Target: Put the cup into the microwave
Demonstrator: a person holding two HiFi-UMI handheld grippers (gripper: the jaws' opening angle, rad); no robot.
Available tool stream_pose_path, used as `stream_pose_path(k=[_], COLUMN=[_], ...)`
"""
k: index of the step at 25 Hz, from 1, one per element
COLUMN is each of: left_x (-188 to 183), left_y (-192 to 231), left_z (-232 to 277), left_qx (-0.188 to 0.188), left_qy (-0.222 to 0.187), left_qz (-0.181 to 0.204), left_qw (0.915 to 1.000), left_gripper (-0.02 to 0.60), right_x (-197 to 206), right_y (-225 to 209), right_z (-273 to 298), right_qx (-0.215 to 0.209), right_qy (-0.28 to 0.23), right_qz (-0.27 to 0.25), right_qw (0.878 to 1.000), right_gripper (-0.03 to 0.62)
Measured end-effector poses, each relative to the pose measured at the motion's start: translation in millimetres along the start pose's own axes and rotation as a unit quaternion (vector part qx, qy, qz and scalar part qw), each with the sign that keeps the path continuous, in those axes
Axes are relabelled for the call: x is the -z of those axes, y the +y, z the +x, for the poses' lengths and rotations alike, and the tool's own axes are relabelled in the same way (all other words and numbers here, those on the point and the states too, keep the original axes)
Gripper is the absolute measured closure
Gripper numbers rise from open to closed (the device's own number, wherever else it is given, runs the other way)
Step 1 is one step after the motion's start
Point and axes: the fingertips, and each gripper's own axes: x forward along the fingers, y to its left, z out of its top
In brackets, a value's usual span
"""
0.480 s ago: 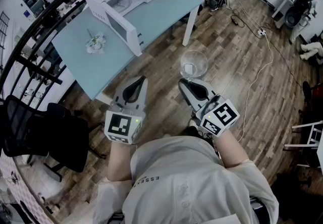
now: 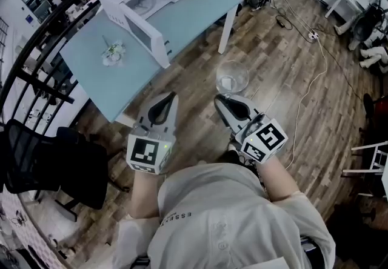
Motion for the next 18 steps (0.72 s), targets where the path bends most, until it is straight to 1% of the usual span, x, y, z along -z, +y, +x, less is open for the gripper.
stream_pose_path(k=[5,10,14,18], left_x=[7,12,21,33], left_y=[6,16,24,32], left_z=[5,19,43,82], left_qx=[-0.001,-0.01,-0.021,-0.044], left_qy=[0.004,0.01,0.018,0.033], left_qz=[0.0,0.002,-0.001,0.0], left_qw=[1.0,0.9999,0.9996,0.9985], left_gripper=[0.58,0.58,0.58,0.58], right_x=[3,8,12,17], right_y=[-5,-22,-50,-94], right_z=[7,22,37,57], right_qx=[-0.015,-0.031,-0.047,-0.077], right_qy=[0.002,0.01,0.013,0.014], right_qz=[0.012,0.008,0.01,0.016], right_qw=[1.0,0.999,0.999,0.997], right_gripper=[0.563,0.563,0.563,0.565])
